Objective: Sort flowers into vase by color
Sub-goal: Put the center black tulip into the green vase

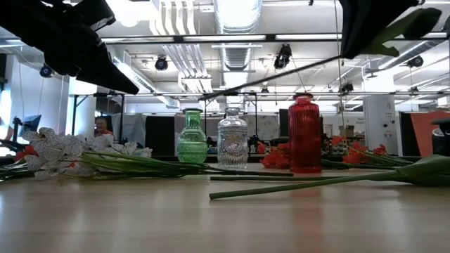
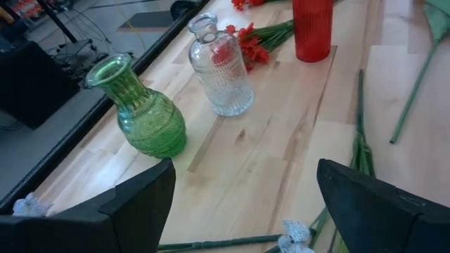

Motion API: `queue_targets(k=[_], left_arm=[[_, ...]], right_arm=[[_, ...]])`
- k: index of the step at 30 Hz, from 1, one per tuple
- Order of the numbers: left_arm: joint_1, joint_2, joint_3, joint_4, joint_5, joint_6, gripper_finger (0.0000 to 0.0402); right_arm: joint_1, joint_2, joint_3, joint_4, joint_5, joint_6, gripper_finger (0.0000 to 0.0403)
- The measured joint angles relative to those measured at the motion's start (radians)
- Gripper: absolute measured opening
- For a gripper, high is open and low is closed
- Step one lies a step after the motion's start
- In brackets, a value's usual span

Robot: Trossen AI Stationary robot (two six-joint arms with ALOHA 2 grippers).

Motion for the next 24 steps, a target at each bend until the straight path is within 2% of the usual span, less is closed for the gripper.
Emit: queue_targets(k=[9, 24], left_arm=[[0.001, 0.0, 0.0, 0.001, -0.016, 0.0, 0.0327], [0.002, 0.0, 0.0, 0.001, -0.016, 0.0, 0.0327]], right_arm=[[0.014, -0.001, 0.041, -0.031, 0.054, 0.0, 0.0012], [0.026, -0.017, 0.045, -0.153, 0.29, -0.153, 0.0012]])
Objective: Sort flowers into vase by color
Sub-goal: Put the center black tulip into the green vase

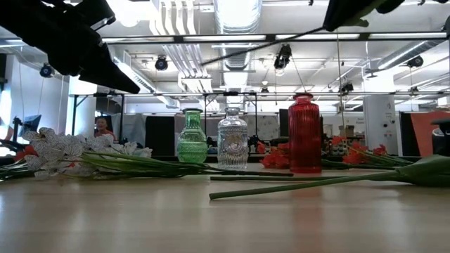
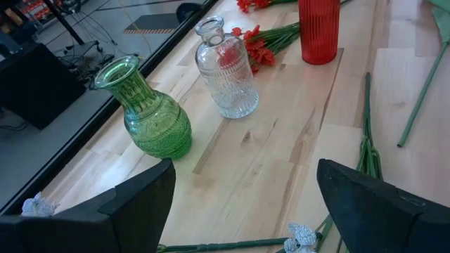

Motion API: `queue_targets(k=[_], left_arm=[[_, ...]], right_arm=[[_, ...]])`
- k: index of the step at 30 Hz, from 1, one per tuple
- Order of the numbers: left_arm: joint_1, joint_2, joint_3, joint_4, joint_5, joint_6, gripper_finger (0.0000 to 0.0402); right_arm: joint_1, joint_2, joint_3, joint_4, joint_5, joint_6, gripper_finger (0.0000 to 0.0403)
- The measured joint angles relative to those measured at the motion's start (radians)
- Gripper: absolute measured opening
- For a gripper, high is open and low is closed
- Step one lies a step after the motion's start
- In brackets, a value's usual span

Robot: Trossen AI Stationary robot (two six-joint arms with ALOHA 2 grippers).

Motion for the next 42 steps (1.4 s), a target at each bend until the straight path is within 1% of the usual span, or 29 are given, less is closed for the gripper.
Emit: queue_targets(k=[4, 7, 12, 15, 18, 23, 25, 27, 30, 33, 36, 39, 42], left_arm=[[0.001, 0.0, 0.0, 0.0, 0.0, 0.0, 0.0327], [0.002, 0.0, 0.0, -0.001, 0.0, 0.0, 0.0327], [0.002, 0.0, 0.0, -0.005, 0.0, 0.0, 0.0327], [0.002, 0.0, 0.0, -0.015, 0.004, -0.008, 0.0327], [0.002, 0.0, 0.0, -0.015, 0.057, -0.032, 0.0327], [0.002, -0.003, 0.0, -0.02, 0.188, -0.062, 0.0327], [0.002, -0.003, 0.001, -0.023, 0.211, -0.061, 0.0327], [0.003, -0.003, 0.009, -0.036, 0.209, -0.053, 0.0327], [0.004, -0.004, 0.032, -0.071, 0.174, -0.037, 0.0327], [0.004, -0.004, 0.05, -0.109, 0.121, -0.026, 0.0327], [0.004, -0.004, 0.065, -0.151, 0.037, -0.025, 0.0327], [0.005, -0.004, 0.066, -0.158, -0.057, -0.025, 0.0327], [0.005, -0.004, 0.066, -0.162, -0.126, -0.025, 0.0327]], right_arm=[[0.0, -0.006, 0.0, 0.0, 0.07, -0.044, 0.0012], [0.0, -0.011, 0.0, -0.004, 0.112, -0.127, 0.0012], [-0.006, -0.018, 0.0, -0.006, 0.245, -0.244, 0.0012], [-0.024, -0.035, 0.0, -0.009, 0.284, -0.282, 0.0012], [-0.056, -0.054, 0.0, -0.018, 0.306, -0.319, 0.0012], [-0.124, -0.087, 0.0, -0.023, 0.378, -0.413, 0.0012], [-0.153, -0.095, 0.0, -0.023, 0.406, -0.485, 0.0012], [-0.183, -0.105, 0.0, -0.022, 0.408, -0.583, 0.0012], [-0.225, -0.119, 0.0, -0.022, 0.418, -0.695, 0.0012], [-0.265, -0.128, 0.0, -0.02, 0.476, -0.734, 0.0012], [-0.302, -0.141, 0.0, -0.019, 0.505, -0.786, 0.0012], [-0.337, -0.147, 0.0, -0.018, 0.505, -0.851, 0.0012], [-0.368, -0.148, 0.0, -0.016, 0.505, -0.907, 0.0012]])
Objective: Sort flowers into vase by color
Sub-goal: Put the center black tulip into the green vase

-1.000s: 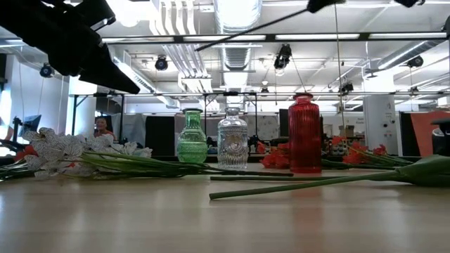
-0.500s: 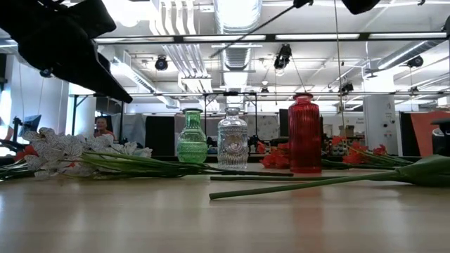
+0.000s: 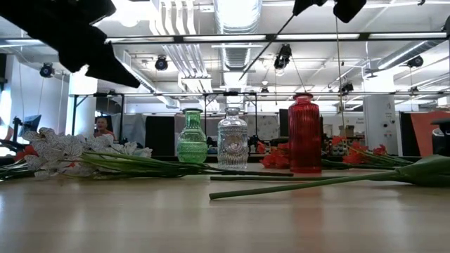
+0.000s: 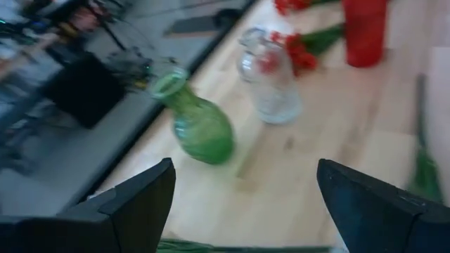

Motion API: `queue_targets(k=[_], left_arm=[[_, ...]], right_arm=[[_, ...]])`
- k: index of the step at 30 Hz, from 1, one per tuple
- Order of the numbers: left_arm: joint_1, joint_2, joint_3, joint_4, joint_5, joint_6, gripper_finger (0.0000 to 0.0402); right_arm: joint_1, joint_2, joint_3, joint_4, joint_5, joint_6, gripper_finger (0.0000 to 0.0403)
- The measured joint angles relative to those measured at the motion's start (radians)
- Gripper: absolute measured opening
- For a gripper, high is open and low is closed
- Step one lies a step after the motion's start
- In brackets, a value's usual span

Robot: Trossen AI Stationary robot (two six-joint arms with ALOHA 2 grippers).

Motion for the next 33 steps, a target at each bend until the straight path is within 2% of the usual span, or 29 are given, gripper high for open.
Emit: queue_targets(k=[4, 6, 14, 18, 21, 24, 27, 30, 33], left_arm=[[0.0, 0.0, 0.0, -0.006, -0.12, 0.026, 0.0327], [0.0, 0.0, 0.001, -0.007, -0.159, 0.046, 0.0327], [0.039, 0.0, 0.051, -0.01, -0.199, 0.128, 0.0327], [0.089, 0.0, 0.077, -0.01, -0.199, 0.174, 0.0327], [0.136, 0.0, 0.09, -0.011, -0.198, 0.203, 0.0327], [0.191, 0.0, 0.1, -0.01, -0.198, 0.23, 0.0327], [0.241, -0.001, 0.1, -0.012, -0.194, 0.258, 0.0327], [0.28, -0.006, 0.1, -0.015, -0.162, 0.277, 0.0327], [0.311, -0.007, 0.1, -0.015, -0.102, 0.298, 0.0327]], right_arm=[[-0.041, -0.002, 0.0, 0.002, 0.013, -0.097, 0.0012], [-0.067, -0.002, 0.0, 0.005, 0.054, -0.181, 0.0012], [-0.18, -0.004, 0.015, 0.12, 0.02, -0.24, 0.0012], [-0.254, -0.018, 0.015, 0.297, -0.054, -0.29, 0.0012], [-0.326, -0.036, 0.015, 0.581, -0.087, -0.363, 0.0012], [-0.413, -0.063, 0.015, 0.974, -0.223, -0.339, 0.0012], [-0.489, -0.082, 0.018, 1.204, -0.386, -0.18, 0.0012], [-0.552, -0.093, 0.018, 1.227, -0.583, 0.068, 0.0012], [-0.601, -0.085, 0.017, 1.184, -0.728, 0.222, 0.0012]])
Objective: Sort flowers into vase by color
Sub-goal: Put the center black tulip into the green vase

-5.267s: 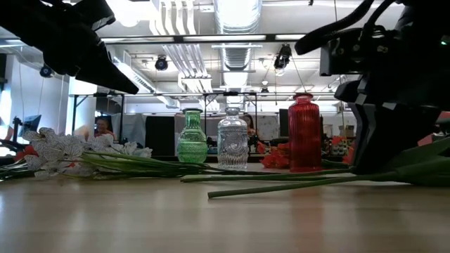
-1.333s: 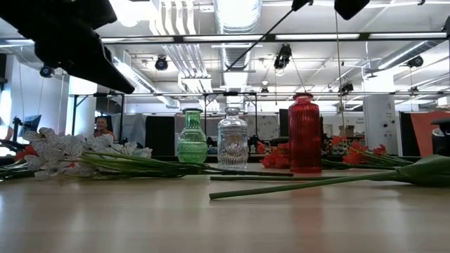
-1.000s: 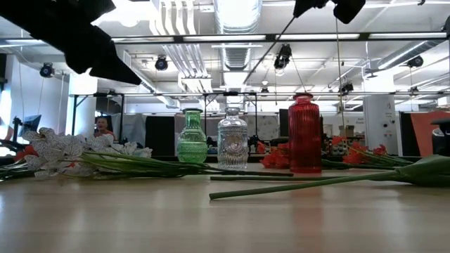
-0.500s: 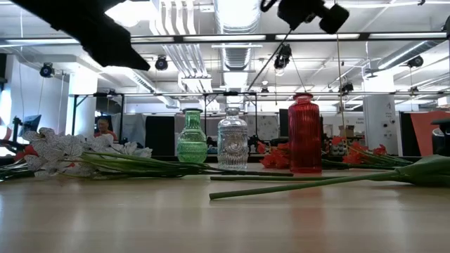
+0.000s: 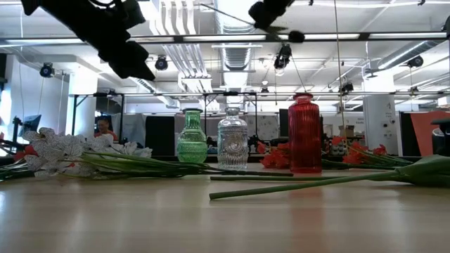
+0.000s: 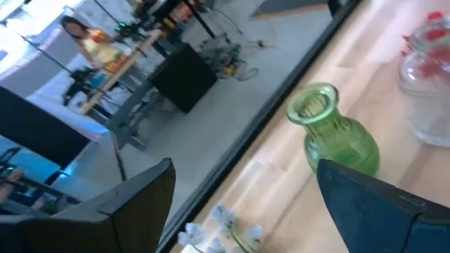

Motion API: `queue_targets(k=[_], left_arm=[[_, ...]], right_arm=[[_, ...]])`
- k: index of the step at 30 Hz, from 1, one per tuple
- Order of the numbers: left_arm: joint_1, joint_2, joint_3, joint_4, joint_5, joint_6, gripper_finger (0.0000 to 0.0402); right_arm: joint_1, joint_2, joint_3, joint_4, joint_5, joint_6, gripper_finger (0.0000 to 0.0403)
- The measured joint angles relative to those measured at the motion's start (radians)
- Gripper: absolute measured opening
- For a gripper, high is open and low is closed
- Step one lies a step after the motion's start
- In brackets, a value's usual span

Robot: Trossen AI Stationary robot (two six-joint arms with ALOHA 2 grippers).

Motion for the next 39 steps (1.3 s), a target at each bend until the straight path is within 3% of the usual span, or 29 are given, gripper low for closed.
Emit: queue_targets(k=[6, 10, 17, 20, 24, 33, 39], left_arm=[[0.032, -0.021, 0.0, 0.007, 0.223, -0.046, 0.0327], [0.031, -0.049, 0.0, 0.011, 0.36, -0.095, 0.0327], [0.032, -0.12, -0.001, 0.001, 0.334, -0.061, 0.0327], [0.032, -0.146, -0.007, -0.002, 0.334, -0.019, 0.0327], [0.038, -0.156, -0.009, 0.005, 0.333, 0.1, 0.0327], [0.067, -0.098, -0.01, 0.035, 0.271, 0.181, 0.0327], [0.067, -0.059, -0.011, 0.091, 0.259, 0.236, 0.0327]], right_arm=[[-0.013, 0.036, -0.005, -0.134, -0.005, -0.077, 0.0012], [0.039, 0.041, -0.005, -0.25, -0.001, -0.126, 0.0012], [0.244, 0.047, -0.02, -0.52, 0.257, -0.213, 0.0012], [0.295, 0.047, -0.029, -0.615, 0.297, -0.186, 0.0012], [0.337, 0.047, -0.033, -0.722, 0.456, -0.181, 0.0012], [0.422, 0.054, -0.042, -0.747, 0.528, -0.183, 0.0012], [0.426, 0.058, -0.062, -0.749, 0.572, -0.076, 0.0012]])
